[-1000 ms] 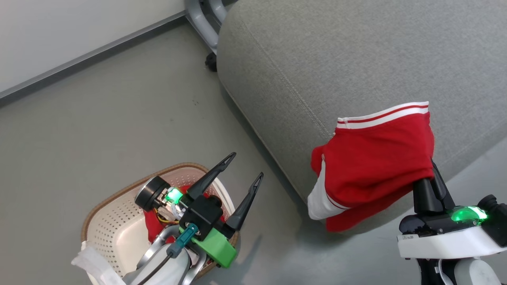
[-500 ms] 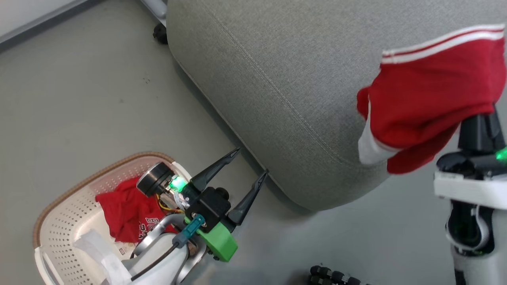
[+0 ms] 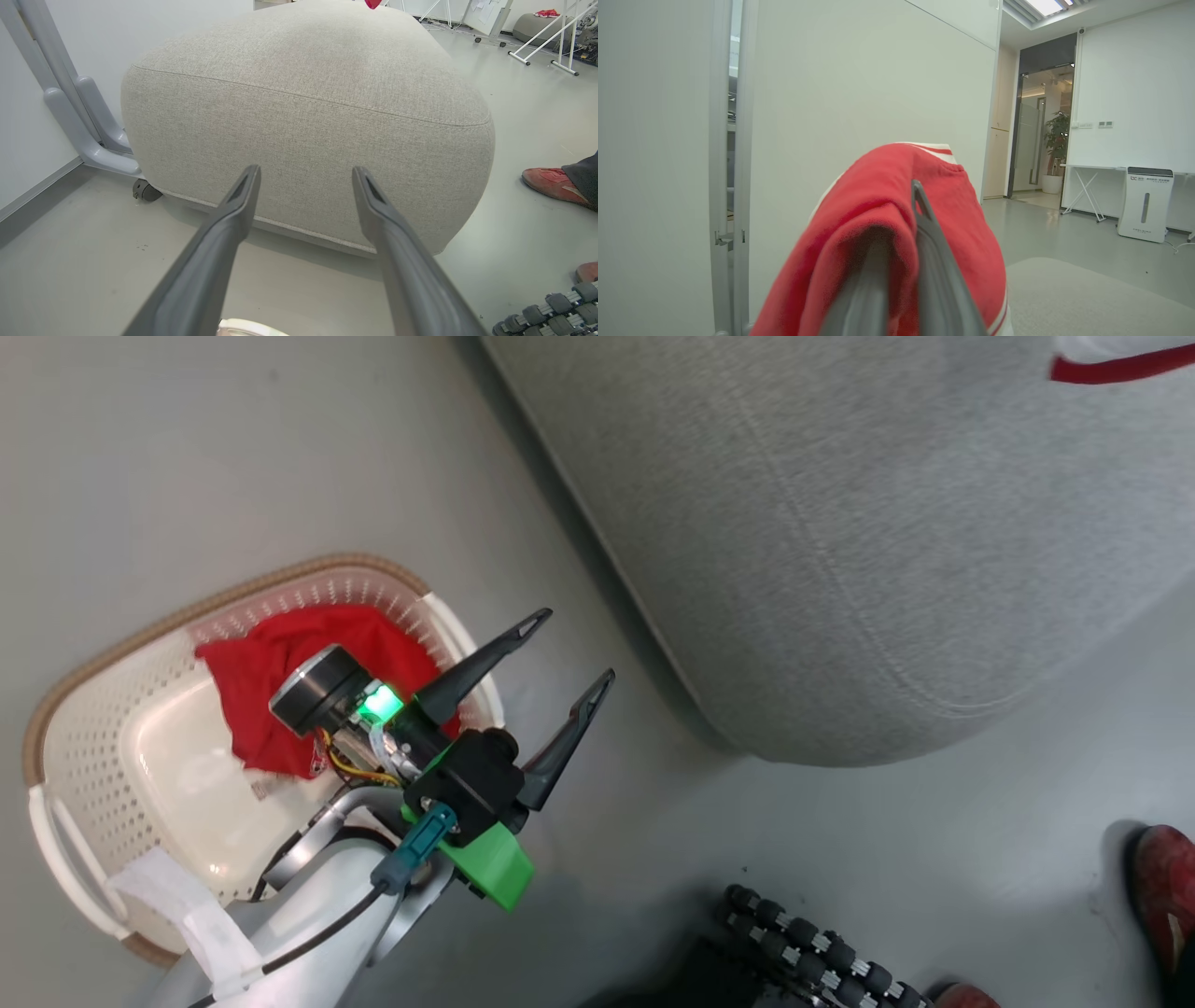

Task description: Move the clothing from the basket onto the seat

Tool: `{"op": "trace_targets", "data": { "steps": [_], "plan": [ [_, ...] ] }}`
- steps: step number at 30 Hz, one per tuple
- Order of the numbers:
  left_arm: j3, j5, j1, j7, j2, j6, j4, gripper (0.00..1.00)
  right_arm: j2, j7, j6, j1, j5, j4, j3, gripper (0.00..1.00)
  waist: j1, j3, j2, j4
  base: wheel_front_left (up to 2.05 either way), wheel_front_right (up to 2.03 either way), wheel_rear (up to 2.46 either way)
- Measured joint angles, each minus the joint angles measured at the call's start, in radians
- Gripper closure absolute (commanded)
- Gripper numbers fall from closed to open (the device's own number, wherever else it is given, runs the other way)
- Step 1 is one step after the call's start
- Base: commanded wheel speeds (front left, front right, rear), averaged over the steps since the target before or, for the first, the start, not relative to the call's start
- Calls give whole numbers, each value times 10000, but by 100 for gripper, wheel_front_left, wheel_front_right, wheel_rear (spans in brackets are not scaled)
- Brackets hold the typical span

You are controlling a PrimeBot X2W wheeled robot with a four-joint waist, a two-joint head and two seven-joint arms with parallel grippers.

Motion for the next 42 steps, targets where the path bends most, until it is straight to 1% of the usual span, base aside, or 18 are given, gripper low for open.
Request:
{"op": "trace_targets", "data": {
  "steps": [4, 7, 11, 12, 13, 14, 15, 18, 23, 27, 30, 34, 37, 42],
  "plan": [
    [50, 73, -127, -17, 65, 127, -178, 0, -88, 0, 0, -308, -61, 1549, 71, 100, 0, 631, 0, 403, 0, 0, 0],
    [61, 102, -276, -50, 65, 161, -224, 0, 130, 2, 0, -412, -240, 2865, 35, 100, 0, 1062, 0, 735, 0, 0, 0],
    [17, 180, -449, -128, 6, 236, -217, 0, 560, 2, 0, -448, -295, 4126, -105, 100, 0, 1431, 0, 1116, 0, 0, 0],
    [12, 188, -479, -138, -10, 244, -174, 0, 646, 2, 0, -444, -336, 4334, -163, 98, 0, 1502, 0, 1212, 0, 0, 0],
    [27, 188, -495, -161, -42, 291, -146, 0, 696, 0, 0, -430, -412, 4441, -203, 82, 0, 1561, 0, 1300, 0, 0, 0],
    [38, 184, -506, -176, -86, 341, -125, 0, 750, 0, 0, -413, -433, 4489, -265, 51, 0, 1603, 0, 1365, 0, 0, 0],
    [50, 176, -519, -211, -128, 370, -90, 0, 828, 0, 0, -390, -435, 4514, -420, 0, 0, 1644, 0, 1432, 0, 0, 0],
    [58, 128, -522, -313, -196, 470, 81, 0, 1087, 2, 0, 4, -560, 4259, -686, 0, 0, 1643, 0, 1549, 0, 0, 0],
    [27, 44, -474, -757, -477, 692, 493, 0, 1574, 0, 0, 1353, -828, 3219, -805, 0, 0, 1275, 0, 1615, 0, 0, 0],
    [67, -219, -310, -1175, -884, 869, 1037, 0, 1937, 0, 0, 2750, -1127, 2320, -412, 0, -1, 769, 0, 1684, 0, 0, 0],
    [148, -464, -168, -1421, -1198, 1009, 1505, 0, 2192, 0, 0, 3698, -1189, 1881, 46, 0, -2, 309, 0, 1785, 0, 0, 0],
    [483, -836, 126, -1551, -1795, 1279, 2075, 0, 2353, 0, 0, 4660, -1254, 1411, 836, 0, -1, -401, 0, 2022, 0, 0, 0],
    [855, -986, 459, -1590, -2165, 1394, 2054, 0, 2397, 0, 2, 5156, -1404, 1175, 1586, 0, -2, -963, 0, 2269, 0, 0, 0],
    [1584, -1103, 1360, -1592, -2568, 1471, 2069, 0, 2357, 0, 2, 5762, -1565, 1099, 2610, 0, -2, -1972, 0, 2796, 0, 0, 0]
  ]
}}
